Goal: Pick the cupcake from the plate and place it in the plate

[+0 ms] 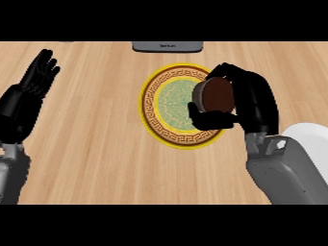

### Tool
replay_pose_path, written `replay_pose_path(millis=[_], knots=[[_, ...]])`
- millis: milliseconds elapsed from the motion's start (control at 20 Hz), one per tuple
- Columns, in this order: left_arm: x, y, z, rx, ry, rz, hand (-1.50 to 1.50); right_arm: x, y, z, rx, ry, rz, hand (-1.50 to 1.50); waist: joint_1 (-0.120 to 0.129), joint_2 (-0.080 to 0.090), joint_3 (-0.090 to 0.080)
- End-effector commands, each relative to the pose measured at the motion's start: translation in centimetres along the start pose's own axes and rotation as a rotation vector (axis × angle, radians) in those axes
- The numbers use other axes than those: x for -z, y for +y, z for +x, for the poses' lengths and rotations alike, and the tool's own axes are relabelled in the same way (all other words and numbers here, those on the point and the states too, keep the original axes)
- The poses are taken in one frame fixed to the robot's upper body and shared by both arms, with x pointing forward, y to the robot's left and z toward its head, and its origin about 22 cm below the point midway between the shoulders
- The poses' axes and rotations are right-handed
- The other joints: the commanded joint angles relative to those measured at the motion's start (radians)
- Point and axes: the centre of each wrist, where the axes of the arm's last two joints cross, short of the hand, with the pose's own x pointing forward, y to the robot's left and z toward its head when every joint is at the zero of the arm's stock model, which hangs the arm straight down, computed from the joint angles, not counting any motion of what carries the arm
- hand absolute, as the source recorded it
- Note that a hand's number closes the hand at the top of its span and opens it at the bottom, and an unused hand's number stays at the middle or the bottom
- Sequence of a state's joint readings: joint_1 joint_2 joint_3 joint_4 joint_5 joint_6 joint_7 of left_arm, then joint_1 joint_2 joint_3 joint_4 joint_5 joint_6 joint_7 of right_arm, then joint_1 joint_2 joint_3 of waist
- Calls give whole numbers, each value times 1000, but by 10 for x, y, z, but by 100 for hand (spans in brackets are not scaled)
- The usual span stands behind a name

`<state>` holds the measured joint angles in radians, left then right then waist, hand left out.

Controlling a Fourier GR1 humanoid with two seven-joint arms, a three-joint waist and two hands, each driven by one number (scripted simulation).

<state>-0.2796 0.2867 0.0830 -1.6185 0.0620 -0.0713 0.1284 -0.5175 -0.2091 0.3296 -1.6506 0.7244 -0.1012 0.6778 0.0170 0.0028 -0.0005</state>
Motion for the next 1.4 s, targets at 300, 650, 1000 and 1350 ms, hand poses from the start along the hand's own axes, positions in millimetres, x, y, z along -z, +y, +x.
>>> replay_pose_path(millis=[300, 650, 1000, 1350], knots=[[5, -8, -14, -12, -3, 4, 0, 57, 82, 8, -95, 47, 49, 150, -2, 3, 0], [2, -21, 0, -13, -3, -36, 0, 94, 105, -5, -44, 159, 87, 150, 24, 9, 1], [9, -29, 0, 0, -35, -35, 0, 91, 125, -20, 96, 165, 109, -150, 39, 12, 1], [17, -19, 8, 1, -38, -62, 0, 100, 115, -6, 306, 120, -98, -150, 62, 17, 2]])
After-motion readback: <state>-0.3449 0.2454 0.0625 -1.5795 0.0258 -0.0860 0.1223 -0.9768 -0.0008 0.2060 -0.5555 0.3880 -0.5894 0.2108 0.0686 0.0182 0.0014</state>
